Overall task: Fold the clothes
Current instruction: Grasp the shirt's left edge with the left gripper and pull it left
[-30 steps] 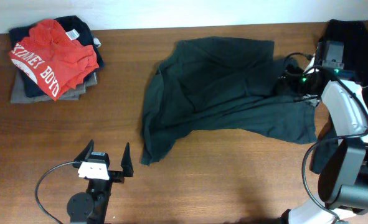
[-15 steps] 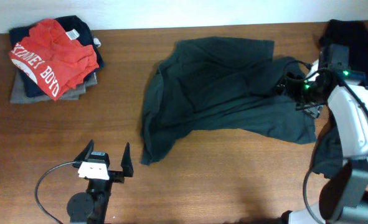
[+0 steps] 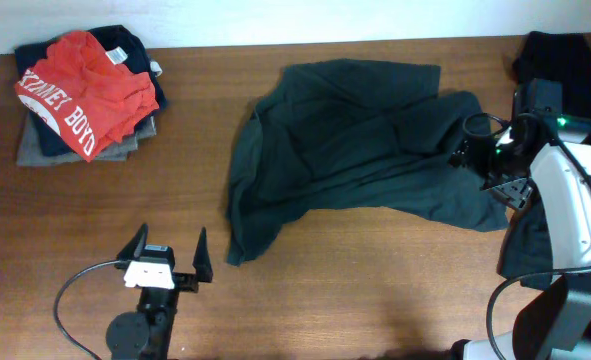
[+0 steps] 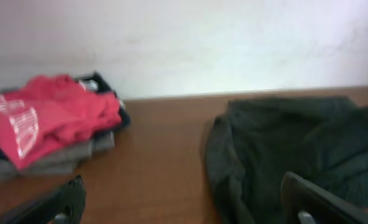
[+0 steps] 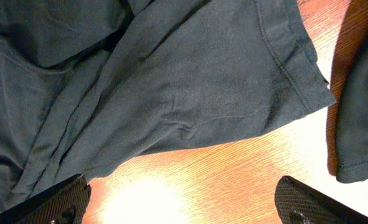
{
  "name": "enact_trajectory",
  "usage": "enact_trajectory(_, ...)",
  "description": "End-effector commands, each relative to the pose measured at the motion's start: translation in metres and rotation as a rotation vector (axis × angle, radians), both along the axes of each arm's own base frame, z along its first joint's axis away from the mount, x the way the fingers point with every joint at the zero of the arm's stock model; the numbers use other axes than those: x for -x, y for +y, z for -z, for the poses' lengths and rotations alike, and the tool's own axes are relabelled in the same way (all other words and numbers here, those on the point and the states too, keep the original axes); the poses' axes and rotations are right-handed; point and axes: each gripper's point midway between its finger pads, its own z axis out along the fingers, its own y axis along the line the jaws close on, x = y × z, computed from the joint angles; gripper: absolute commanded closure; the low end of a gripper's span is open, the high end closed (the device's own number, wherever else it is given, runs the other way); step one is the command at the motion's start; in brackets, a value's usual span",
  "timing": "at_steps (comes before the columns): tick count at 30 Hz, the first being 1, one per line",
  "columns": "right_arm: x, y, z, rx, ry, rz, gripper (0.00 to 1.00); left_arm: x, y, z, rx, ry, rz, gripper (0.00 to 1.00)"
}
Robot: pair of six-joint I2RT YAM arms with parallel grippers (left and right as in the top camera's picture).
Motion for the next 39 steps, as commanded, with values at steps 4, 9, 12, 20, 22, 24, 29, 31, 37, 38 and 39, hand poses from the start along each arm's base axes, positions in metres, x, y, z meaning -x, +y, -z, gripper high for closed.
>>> enact_trajectory(4, -0.005, 0.001, -0.010, 0.026, -0.032, -0.008, 0.01, 0.016, -0.019, -0.082, -0.025, -0.348, 0.116, 0.01)
enact_trajectory(9, -0.009, 0.001, -0.011, 0.030, -0.049, -0.011, 0.01, 0.021, -0.025, -0.115, -0.034, -0.418, 0.147, 0.01)
enact_trajectory(12, -0.009, 0.002, -0.011, 0.029, -0.049, -0.015, 0.01, 0.006, -0.025, -0.131, -0.040, -0.310, 0.148, 0.01)
enact_trajectory(20, -0.007, 0.007, -0.011, 0.004, -0.045, -0.026, 0.01, -0.049, -0.076, -0.127, -0.064, 0.071, 0.475, 0.01)
enact_trajectory(22, -0.008, 0.007, -0.011, 0.008, -0.047, -0.043, 0.01, -0.056, -0.084, -0.111, -0.039, 0.126, 0.527, 0.01)
enact_trajectory(24, -0.008, 0.007, -0.011, 0.008, -0.047, -0.043, 0.01, -0.066, -0.083, -0.088, 0.084, 0.264, 0.505, 0.01)
enact_trajectory(29, -0.010, 0.006, -0.012, 0.010, -0.058, -0.042, 0.01, -0.072, -0.065, -0.026, 0.145, 0.645, 0.253, 0.01)
enact_trajectory(31, -0.013, 0.006, -0.012, 0.013, -0.069, -0.043, 0.01, -0.069, -0.061, -0.006, 0.056, 0.749, 0.154, 0.01)
enact_trajectory(37, -0.012, 0.006, -0.012, 0.011, -0.064, -0.043, 0.01, -0.055, -0.102, 0.051, -0.087, 0.952, 0.221, 0.01)
enact_trajectory(38, -0.012, 0.006, -0.012, 0.012, -0.064, -0.042, 0.01, -0.052, -0.103, 0.062, -0.098, 0.997, 0.223, 0.01)
enact_trajectory(39, -0.012, 0.006, -0.012, 0.011, -0.064, -0.042, 0.01, -0.050, -0.102, 0.069, -0.102, 1.024, 0.222, 0.01)
